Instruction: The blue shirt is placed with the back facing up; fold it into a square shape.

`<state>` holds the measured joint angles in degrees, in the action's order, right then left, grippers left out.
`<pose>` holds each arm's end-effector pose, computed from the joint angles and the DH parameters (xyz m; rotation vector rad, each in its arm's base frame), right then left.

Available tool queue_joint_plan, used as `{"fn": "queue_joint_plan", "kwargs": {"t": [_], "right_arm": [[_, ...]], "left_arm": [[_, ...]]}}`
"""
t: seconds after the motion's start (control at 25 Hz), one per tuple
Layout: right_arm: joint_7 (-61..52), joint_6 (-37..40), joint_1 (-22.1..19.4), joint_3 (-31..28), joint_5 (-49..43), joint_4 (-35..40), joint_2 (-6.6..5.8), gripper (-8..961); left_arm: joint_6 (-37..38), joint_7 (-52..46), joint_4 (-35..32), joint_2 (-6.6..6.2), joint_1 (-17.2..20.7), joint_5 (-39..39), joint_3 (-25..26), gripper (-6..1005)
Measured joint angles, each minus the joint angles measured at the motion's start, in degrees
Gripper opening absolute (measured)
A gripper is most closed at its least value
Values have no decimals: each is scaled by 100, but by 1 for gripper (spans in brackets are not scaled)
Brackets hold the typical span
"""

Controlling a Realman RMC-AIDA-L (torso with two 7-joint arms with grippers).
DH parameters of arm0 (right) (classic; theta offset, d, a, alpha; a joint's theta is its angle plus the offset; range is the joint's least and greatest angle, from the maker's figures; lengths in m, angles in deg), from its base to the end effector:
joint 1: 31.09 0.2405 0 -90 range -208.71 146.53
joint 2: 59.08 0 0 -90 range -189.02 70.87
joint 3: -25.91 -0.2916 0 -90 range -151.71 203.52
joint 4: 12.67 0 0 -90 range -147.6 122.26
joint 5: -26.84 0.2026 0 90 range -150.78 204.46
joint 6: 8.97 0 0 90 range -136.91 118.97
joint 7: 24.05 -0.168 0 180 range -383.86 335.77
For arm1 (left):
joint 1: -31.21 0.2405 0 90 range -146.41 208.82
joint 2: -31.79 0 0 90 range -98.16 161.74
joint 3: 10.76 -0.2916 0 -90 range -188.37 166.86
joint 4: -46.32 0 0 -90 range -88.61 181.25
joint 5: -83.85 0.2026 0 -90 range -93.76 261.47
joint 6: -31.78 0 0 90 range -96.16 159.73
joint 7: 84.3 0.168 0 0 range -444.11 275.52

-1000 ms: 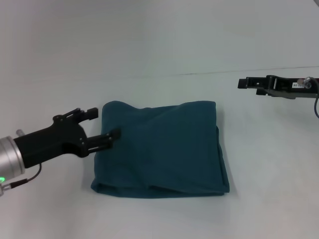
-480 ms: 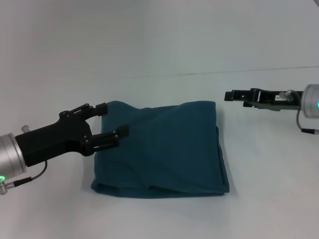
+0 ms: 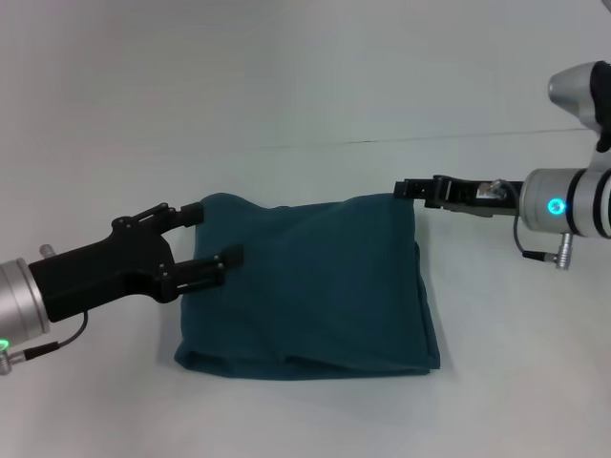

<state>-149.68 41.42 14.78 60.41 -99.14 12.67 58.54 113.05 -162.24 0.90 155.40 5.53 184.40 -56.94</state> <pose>0.2826 0.4672 -0.0455 -2.0032 1.5478 0.5460 -0.2522 0.3597 -0.0382 -2.5185 -0.5407 -0.8383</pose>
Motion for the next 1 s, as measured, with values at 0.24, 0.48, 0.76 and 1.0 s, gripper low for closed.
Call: {"fn": "queue_joint_plan", "kwargs": {"t": [0.24, 0.48, 0.76, 1.0], "right_arm": [[-41, -198, 22, 10, 12, -40, 42, 664], [-16, -458, 140, 18, 13, -254, 101, 621], [7, -470, 152, 15, 13, -266, 129, 664], [327, 122, 28, -21, 41, 20, 92, 701]], "left_arm": [[-62, 6, 23, -9, 54, 9, 21, 878], [-143, 8, 36, -5, 78, 12, 22, 878], [-157, 8, 43, -7, 84, 24, 22, 878], [-73, -25, 13, -21, 89, 92, 22, 878]]}}
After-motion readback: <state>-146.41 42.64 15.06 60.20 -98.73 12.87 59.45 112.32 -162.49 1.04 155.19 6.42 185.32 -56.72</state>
